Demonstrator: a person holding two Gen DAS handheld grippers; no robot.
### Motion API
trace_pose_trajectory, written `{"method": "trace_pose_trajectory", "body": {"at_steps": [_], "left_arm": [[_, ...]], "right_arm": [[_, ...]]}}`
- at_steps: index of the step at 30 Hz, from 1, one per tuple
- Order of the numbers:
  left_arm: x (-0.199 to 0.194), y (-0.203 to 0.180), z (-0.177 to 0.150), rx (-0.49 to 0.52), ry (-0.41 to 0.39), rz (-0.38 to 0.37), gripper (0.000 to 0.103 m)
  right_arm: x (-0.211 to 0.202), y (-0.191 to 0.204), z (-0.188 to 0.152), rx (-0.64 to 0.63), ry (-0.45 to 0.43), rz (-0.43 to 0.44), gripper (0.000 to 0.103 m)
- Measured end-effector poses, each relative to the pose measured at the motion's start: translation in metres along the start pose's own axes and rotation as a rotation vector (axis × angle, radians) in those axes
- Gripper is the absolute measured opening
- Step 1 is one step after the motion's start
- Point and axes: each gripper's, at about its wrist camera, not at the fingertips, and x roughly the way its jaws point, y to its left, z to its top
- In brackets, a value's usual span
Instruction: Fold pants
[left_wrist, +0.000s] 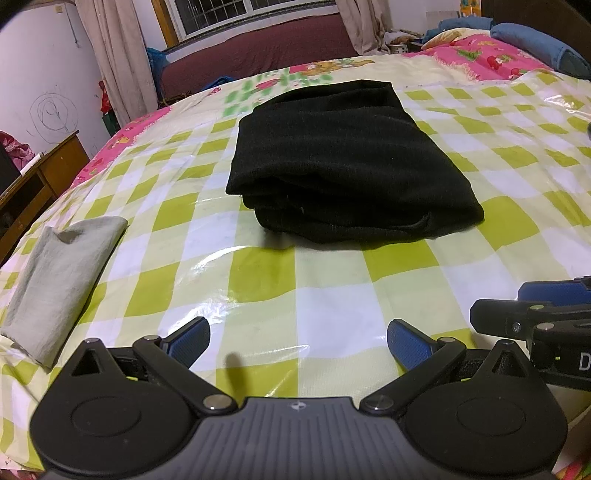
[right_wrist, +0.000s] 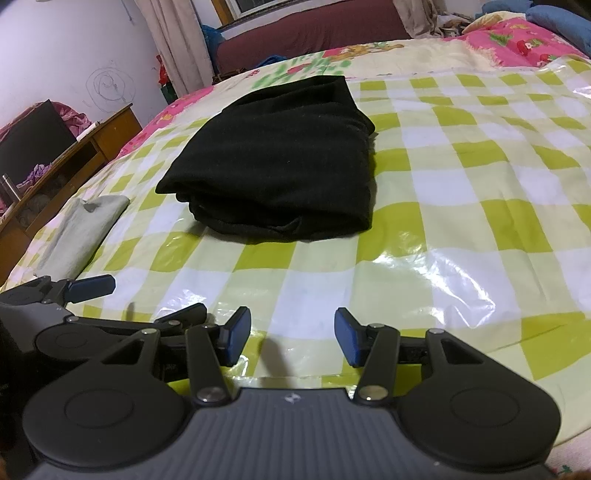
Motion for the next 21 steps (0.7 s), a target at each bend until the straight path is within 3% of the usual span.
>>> {"method": "trace_pose_trajectory", "body": {"at_steps": [21], "left_arm": [[0.0011,0.0002,-0.0005,0.001,0.001,0.0,0.103]], "right_arm": [[0.0013,-0.0007,-0.0008,0.001,0.007,0.004,0.051]]}}
